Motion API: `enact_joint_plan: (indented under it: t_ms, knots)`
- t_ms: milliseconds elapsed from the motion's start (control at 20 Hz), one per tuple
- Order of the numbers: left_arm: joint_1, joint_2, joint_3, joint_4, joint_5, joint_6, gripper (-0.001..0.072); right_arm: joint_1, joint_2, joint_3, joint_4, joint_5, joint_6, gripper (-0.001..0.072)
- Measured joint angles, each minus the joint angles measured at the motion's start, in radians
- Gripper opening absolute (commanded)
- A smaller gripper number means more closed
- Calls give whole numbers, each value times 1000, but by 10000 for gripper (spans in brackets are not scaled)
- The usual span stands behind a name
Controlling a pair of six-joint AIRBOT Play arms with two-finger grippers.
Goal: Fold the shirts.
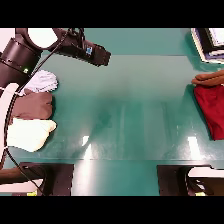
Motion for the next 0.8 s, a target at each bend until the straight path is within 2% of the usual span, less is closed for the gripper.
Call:
enact_joint_plan:
  t_ms: [200,250,350,400,600,800]
  knots:
    - [0,0,0,2,-6,0,25,-71,90,-143,-16,37,-1,19]
    - [0,0,0,3,-9,0,24,-91,113,-185,-34,57,-1,42]
    - [0,0,0,3,-12,0,25,-127,154,-268,-84,95,-1,319]
    - [0,0,0,3,-13,0,25,-148,178,-318,-122,113,0,394]
    - [0,0,0,3,-27,0,25,-237,266,-484,-216,145,18,393]
    - [0,0,0,3,-43,0,25,-304,338,-573,-217,138,58,388]
